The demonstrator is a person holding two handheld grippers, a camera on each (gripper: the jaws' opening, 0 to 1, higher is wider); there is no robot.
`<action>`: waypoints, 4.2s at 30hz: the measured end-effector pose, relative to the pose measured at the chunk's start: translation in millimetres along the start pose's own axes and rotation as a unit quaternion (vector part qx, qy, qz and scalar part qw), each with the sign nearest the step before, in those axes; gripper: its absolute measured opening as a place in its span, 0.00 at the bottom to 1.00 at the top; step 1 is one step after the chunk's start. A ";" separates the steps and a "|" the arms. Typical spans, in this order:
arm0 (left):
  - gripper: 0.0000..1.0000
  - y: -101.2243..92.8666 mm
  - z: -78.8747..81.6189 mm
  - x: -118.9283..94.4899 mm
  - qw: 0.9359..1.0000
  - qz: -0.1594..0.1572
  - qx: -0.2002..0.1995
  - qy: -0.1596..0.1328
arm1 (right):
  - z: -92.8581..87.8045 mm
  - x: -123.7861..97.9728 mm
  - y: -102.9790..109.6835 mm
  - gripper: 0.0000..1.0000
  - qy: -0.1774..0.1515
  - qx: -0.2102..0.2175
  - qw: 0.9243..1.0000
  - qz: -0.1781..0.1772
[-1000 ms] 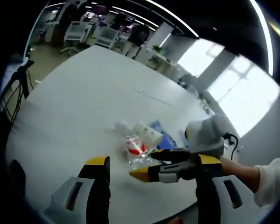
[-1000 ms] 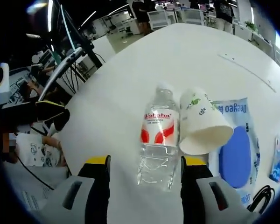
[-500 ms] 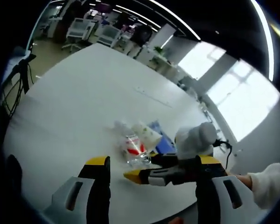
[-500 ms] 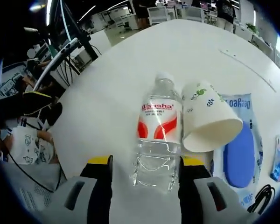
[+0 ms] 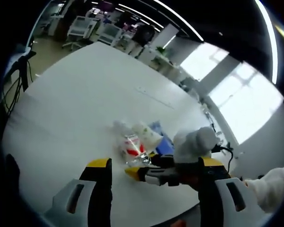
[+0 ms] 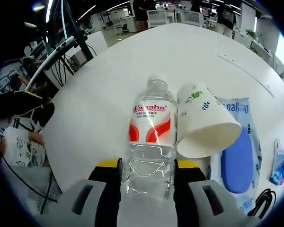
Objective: Arrange the tabletop items into an orderly group along one side of the table until the central work area is clear of visible clutter.
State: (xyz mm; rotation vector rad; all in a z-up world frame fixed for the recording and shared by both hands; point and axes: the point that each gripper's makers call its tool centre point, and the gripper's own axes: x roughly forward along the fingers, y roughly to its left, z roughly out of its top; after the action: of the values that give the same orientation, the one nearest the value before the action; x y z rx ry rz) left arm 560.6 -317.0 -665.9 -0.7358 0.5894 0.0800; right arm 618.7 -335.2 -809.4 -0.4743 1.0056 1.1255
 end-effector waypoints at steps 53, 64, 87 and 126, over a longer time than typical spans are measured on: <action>0.56 53.5 -41.6 91.0 0.954 0.060 -0.293 0.036 | 5.2 -63.9 37.5 0.36 -0.106 0.139 0.967 0.184; 0.41 42.8 -29.1 84.1 0.958 0.030 -0.285 -0.012 | 12.6 -81.6 35.1 0.36 -0.147 0.076 0.973 0.160; 0.36 -51.6 98.9 1.0 0.980 -0.066 0.007 -0.188 | 88.5 -168.0 56.3 0.40 -0.277 -0.110 0.948 0.110; 0.36 -176.2 76.0 -53.6 0.889 -0.326 0.274 -0.166 | 73.5 -272.9 91.6 0.39 -0.261 -0.169 0.847 0.431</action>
State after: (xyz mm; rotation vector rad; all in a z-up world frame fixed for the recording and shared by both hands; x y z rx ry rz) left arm 599.7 -391.8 -485.4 -0.3197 -0.0001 -0.5591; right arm 545.1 -384.7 -525.9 0.0666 0.5075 2.1257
